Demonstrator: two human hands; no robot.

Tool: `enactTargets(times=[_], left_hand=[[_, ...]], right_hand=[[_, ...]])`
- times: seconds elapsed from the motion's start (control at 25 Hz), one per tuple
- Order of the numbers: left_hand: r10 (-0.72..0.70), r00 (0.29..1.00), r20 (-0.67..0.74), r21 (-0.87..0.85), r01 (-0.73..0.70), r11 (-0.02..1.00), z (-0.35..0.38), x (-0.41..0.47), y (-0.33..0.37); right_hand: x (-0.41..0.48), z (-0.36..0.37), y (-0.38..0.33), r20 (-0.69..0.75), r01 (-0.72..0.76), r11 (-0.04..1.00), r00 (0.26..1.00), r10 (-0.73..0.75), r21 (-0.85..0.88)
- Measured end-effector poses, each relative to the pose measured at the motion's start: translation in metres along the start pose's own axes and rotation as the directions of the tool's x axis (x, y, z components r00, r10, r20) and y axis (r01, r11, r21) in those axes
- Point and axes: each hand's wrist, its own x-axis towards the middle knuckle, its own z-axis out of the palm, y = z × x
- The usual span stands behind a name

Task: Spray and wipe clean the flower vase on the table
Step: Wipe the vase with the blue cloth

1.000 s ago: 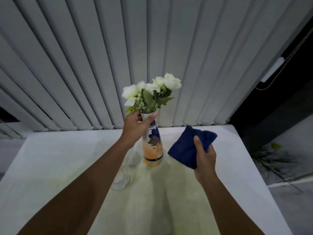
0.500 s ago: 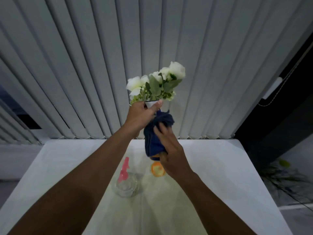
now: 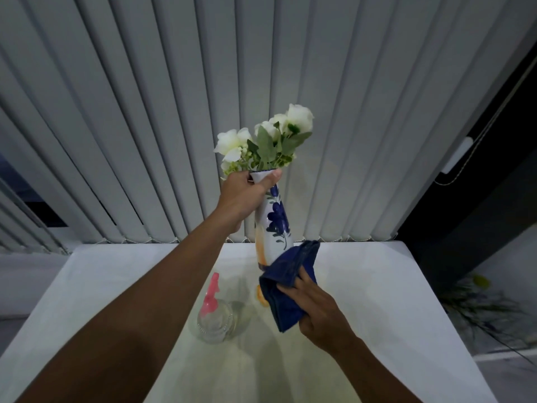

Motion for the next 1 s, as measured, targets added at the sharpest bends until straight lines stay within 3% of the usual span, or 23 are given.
enactTargets(times=[0.08,0.12,0.16,0.2,0.28,0.32,0.36,0.4,0.48,0.6,0.68,0.84,1.0], left_hand=[[0.018,1.0,-0.002,0.01,-0.018,1.0,0.0,0.001,0.003],[0.021,1.0,-0.001,0.012,-0.021,1.0,0.0,0.002,0.004],[0.02,1.0,0.006,0.008,-0.02,1.0,-0.001,0.002,0.003],[0.015,1.0,0.016,0.0,-0.015,1.0,-0.001,0.002,0.003],[0.01,0.999,0.04,-0.005,-0.01,1.0,-0.002,0.001,0.002],[0.015,0.998,0.053,0.004,-0.015,1.0,-0.002,0.0,0.002],[0.017,0.998,0.068,0.014,-0.018,1.0,-0.001,-0.001,0.001],[0.015,0.996,0.082,0.02,-0.017,1.0,0.0,-0.002,0.0],[-0.005,0.994,0.107,0.014,0.003,1.0,0.002,-0.003,-0.001],[-0.018,0.991,0.131,-0.002,0.019,1.0,0.006,-0.004,0.0],[-0.028,0.991,0.134,-0.049,0.035,0.998,0.006,-0.003,0.003],[-0.051,0.984,0.17,-0.01,0.054,0.999,-0.001,0.001,0.008],[-0.068,0.987,0.146,-0.04,0.075,0.996,-0.011,0.004,0.0]], right_hand=[[-0.006,-0.003,-0.001,-0.069,-0.191,0.968,0.977,0.204,0.16],[-0.004,-0.005,-0.004,-0.111,-0.342,0.906,0.919,0.377,0.25],[0.0,-0.008,-0.005,-0.148,-0.5,0.791,0.805,0.575,0.354],[0.007,-0.011,-0.005,-0.176,-0.617,0.632,0.636,0.751,0.468],[0.028,-0.021,-0.002,-0.174,-0.638,0.348,0.32,0.931,0.687],[0.04,-0.029,-0.002,-0.161,-0.577,0.277,0.245,0.956,0.768],[0.056,-0.037,-0.004,-0.171,-0.521,0.275,0.239,0.956,0.808],[0.072,-0.046,-0.007,-0.198,-0.502,0.322,0.286,0.938,0.803],[0.105,-0.055,-0.018,-0.246,-0.513,0.487,0.467,0.849,0.707],[0.133,-0.052,-0.035,-0.196,-0.439,0.744,0.781,0.594,0.504],[0.131,-0.042,-0.043,-0.126,-0.312,0.881,0.918,0.376,0.357],[0.097,-0.026,-0.038,-0.005,-0.079,0.995,0.997,0.079,0.057],[0.06,-0.01,-0.038,0.166,0.072,0.997,0.983,-0.076,0.025]])
